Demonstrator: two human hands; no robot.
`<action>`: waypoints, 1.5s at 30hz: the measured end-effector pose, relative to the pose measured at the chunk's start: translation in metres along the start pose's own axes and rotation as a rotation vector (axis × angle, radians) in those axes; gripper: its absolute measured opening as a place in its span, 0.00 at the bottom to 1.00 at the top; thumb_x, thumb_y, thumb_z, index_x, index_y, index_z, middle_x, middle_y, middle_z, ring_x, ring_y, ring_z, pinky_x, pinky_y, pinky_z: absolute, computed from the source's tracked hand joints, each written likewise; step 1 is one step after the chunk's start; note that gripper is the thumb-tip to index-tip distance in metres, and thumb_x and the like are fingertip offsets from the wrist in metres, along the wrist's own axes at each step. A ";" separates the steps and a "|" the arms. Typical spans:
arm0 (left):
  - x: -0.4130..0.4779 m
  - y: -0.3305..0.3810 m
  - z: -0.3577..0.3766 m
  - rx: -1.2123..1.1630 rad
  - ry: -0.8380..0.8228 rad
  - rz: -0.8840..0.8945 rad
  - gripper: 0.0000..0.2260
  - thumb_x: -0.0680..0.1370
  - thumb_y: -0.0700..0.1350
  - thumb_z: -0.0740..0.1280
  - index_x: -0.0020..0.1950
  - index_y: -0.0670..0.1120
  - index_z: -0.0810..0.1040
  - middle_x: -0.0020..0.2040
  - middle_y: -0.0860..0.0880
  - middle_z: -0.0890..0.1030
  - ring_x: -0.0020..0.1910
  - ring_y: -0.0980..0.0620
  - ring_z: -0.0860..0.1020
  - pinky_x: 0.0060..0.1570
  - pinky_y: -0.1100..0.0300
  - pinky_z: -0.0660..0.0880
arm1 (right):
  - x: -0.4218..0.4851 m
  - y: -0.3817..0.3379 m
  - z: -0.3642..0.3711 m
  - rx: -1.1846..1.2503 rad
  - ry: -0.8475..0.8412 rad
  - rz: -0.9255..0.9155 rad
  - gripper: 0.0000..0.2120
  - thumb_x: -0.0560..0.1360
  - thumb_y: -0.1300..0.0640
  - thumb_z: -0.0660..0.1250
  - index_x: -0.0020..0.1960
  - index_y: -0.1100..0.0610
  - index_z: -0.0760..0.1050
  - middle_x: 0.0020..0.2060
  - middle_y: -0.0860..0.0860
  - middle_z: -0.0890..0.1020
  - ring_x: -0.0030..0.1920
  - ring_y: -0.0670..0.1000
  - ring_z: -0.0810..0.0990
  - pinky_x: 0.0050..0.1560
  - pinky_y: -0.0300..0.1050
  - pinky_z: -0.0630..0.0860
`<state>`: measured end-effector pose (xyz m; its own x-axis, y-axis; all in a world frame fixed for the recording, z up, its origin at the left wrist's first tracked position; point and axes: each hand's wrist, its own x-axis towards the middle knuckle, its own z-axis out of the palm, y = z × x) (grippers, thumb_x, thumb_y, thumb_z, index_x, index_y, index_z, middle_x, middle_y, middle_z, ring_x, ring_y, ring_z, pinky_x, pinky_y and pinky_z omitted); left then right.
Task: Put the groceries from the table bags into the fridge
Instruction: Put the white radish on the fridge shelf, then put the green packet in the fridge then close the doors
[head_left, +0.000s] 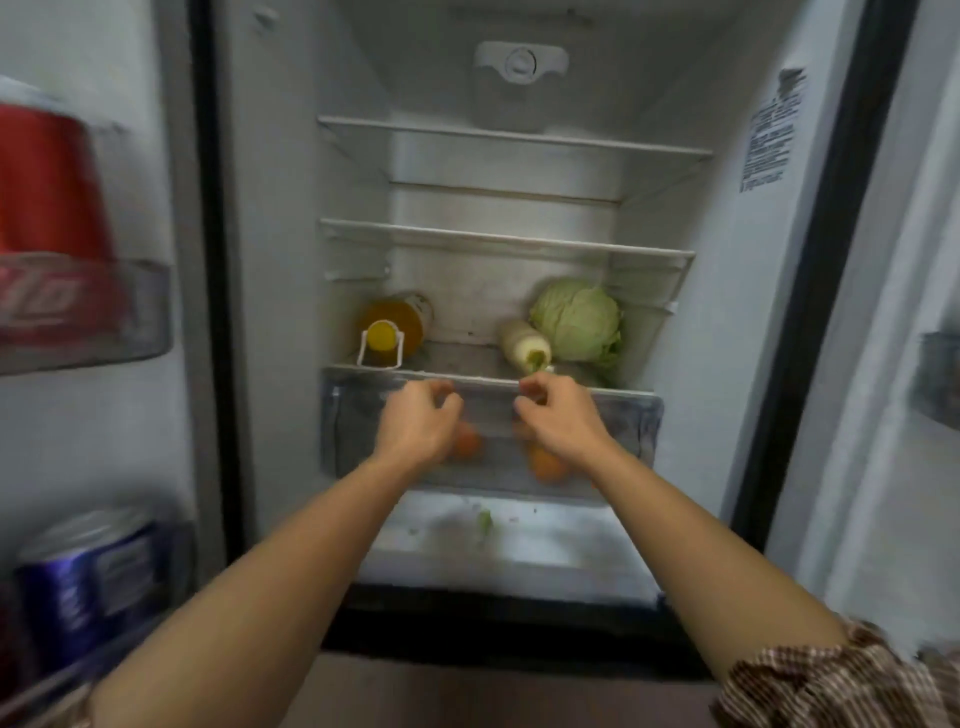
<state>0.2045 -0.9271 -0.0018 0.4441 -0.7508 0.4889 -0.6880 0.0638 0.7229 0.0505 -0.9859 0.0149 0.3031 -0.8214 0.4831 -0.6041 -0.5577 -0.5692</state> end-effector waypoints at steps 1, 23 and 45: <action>-0.024 -0.003 -0.013 0.043 0.008 -0.008 0.15 0.78 0.47 0.63 0.63 0.45 0.79 0.58 0.44 0.82 0.58 0.46 0.79 0.56 0.56 0.74 | -0.023 -0.006 0.001 -0.009 -0.039 0.007 0.18 0.76 0.55 0.65 0.64 0.58 0.76 0.60 0.55 0.80 0.62 0.55 0.77 0.60 0.44 0.70; -0.390 -0.099 -0.408 0.722 0.287 -0.168 0.16 0.79 0.46 0.59 0.66 0.45 0.73 0.65 0.46 0.73 0.65 0.45 0.69 0.58 0.50 0.70 | -0.365 -0.317 0.116 0.106 -0.443 -0.489 0.22 0.76 0.53 0.64 0.68 0.58 0.71 0.65 0.55 0.75 0.63 0.55 0.74 0.63 0.51 0.71; -0.789 -0.326 -0.876 0.994 0.374 -0.903 0.19 0.79 0.48 0.57 0.69 0.45 0.70 0.67 0.45 0.72 0.64 0.44 0.68 0.58 0.48 0.71 | -0.783 -0.768 0.400 0.103 -0.925 -0.946 0.23 0.78 0.51 0.60 0.70 0.58 0.65 0.67 0.56 0.71 0.66 0.59 0.68 0.61 0.53 0.70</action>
<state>0.5809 0.2204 -0.1957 0.9644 -0.0538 0.2588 -0.1297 -0.9494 0.2860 0.5719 0.0377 -0.1927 0.9847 0.1313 0.1145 0.1626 -0.9286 -0.3336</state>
